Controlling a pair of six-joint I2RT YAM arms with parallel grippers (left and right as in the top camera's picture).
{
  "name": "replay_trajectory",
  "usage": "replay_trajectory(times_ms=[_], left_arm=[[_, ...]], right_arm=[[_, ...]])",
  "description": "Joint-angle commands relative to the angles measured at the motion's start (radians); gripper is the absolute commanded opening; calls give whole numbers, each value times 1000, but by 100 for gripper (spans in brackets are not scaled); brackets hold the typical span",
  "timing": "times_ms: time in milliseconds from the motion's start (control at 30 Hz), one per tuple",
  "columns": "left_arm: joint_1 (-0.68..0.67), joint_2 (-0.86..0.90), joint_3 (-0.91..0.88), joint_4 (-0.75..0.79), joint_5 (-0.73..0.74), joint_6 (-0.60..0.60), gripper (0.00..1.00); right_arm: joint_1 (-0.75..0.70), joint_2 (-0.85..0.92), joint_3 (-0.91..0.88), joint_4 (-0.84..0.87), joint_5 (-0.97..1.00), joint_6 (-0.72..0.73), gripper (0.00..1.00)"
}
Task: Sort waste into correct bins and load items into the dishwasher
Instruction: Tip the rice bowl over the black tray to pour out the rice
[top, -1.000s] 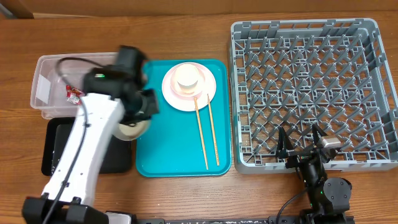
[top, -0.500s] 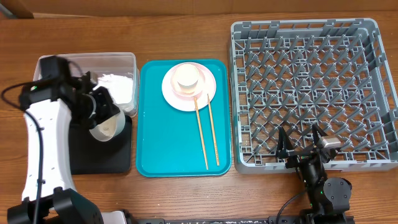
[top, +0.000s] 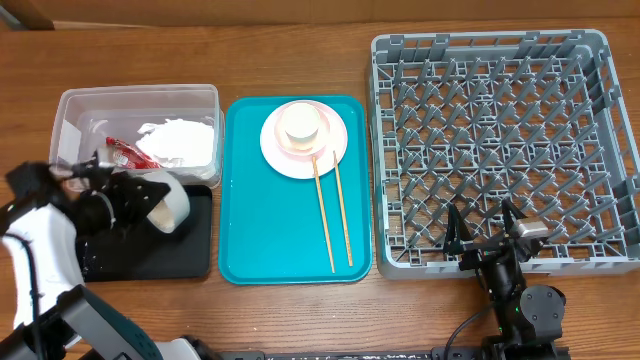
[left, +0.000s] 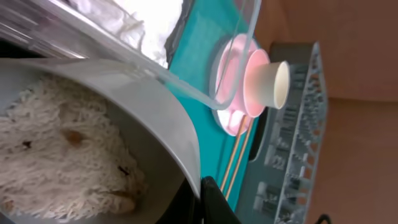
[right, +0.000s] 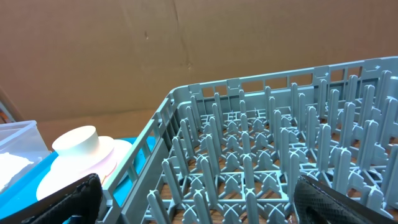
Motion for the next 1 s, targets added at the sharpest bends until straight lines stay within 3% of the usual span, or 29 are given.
replay_trajectory(times_ms=[0, 133, 333, 500, 967], left_arm=[[90, -18, -46, 28, 196, 93, 4], [183, -18, -105, 85, 337, 145, 4], [268, -18, -190, 199, 428, 146, 4], [271, -17, -219, 237, 555, 187, 4], [271, -17, -219, 245, 657, 164, 4]], right_arm=[[0, -8, -10, 8, 0, 3, 100], [0, -8, -10, 8, 0, 3, 100], [0, -8, -10, 8, 0, 3, 100], [0, -8, -10, 8, 0, 3, 100], [0, -8, -10, 8, 0, 3, 100]])
